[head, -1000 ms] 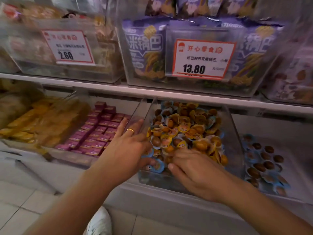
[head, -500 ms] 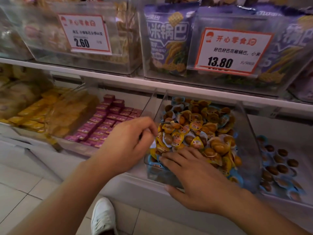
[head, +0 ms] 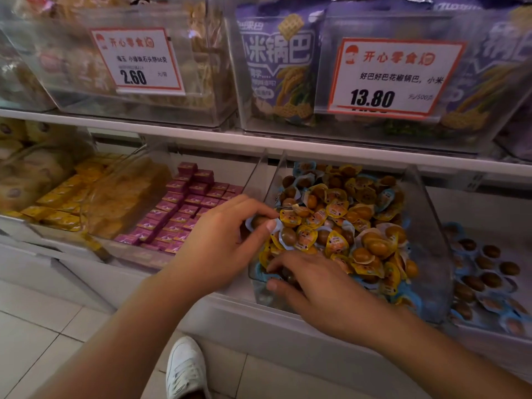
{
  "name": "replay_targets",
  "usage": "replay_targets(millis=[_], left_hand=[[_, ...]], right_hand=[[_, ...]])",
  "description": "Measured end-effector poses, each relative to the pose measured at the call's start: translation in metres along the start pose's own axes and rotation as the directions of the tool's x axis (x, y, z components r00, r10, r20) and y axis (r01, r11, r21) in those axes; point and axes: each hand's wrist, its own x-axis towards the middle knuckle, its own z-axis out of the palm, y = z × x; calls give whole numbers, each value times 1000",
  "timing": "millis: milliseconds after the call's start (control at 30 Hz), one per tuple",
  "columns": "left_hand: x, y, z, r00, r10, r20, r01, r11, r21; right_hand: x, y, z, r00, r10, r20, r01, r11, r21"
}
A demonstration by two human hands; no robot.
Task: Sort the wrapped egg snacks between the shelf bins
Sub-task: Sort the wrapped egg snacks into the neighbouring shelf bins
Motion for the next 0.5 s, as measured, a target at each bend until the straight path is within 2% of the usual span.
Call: replay_targets(millis=[100,167,200,233,267,300,333,367,400,433,467,500], left_hand=[[2,5,0,999,22,-42,-23,1000,-5],[3,11,3,994,34,-99,-37,999,-27],[4,17,7,991,24,-132,-33,997,-63],[4,24,11,986,-1,-165,-19,992,-124],[5,33,18,980,-39,-194,-1,979,-203],[6,43,25,973,-78,-216,13,958,-285],[6,54,32,968,-107,-228,21,936,-352],[7,64,41,967,-116,-228,19,922,-387],[8,72,49,970,-100,-223,7,923,-385],[10,80,57,974,-67,-217,-15,934,-357],[11,88,64,977,-27,-212,-43,946,-321],[12,94,70,980,11,-201,-70,954,-292]], right_hand=[[-3,4,-5,998,53,-42,-45,984,174],[-7,4,-12,974,144,-177,-69,924,375],[-10,3,-17,937,227,-264,-75,871,485],[-13,2,-23,884,336,-325,-82,796,600],[-16,1,-30,822,465,-328,-91,676,731],[-20,1,-37,776,581,-244,-96,492,865],[-24,0,-45,773,626,-100,-83,255,963],[-29,-1,-54,811,583,44,-75,30,997],[-35,-2,-62,860,494,130,-79,-123,989],[-42,-2,-68,897,417,149,-77,-184,980],[-48,-1,-73,913,388,125,-63,-169,984],[-54,0,-76,908,410,87,-49,-101,994]])
